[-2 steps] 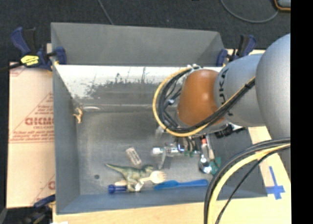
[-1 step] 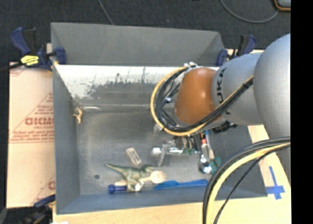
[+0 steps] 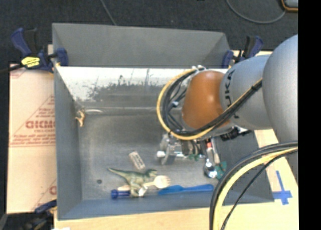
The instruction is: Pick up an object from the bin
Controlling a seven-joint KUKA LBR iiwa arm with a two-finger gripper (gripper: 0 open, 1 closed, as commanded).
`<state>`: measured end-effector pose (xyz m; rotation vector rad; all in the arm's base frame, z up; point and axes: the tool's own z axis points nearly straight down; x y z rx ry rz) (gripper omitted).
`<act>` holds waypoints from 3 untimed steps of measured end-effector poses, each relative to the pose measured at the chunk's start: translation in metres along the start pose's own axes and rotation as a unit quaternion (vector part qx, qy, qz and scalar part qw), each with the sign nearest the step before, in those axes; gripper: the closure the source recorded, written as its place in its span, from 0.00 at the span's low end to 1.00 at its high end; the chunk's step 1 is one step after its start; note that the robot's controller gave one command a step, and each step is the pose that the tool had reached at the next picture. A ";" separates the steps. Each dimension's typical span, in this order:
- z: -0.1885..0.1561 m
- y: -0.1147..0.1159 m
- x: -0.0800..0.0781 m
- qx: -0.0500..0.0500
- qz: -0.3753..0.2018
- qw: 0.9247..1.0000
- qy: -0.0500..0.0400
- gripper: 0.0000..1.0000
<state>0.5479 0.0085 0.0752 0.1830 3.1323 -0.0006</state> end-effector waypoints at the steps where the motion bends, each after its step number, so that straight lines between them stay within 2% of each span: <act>1: 0.000 0.000 0.000 0.000 0.000 1.000 0.000 1.00; 3: -0.039 0.000 -0.001 0.000 -0.001 1.000 -0.001 1.00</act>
Offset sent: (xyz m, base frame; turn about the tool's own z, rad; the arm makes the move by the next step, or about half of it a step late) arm -0.0001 -0.0001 0.0273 -0.0002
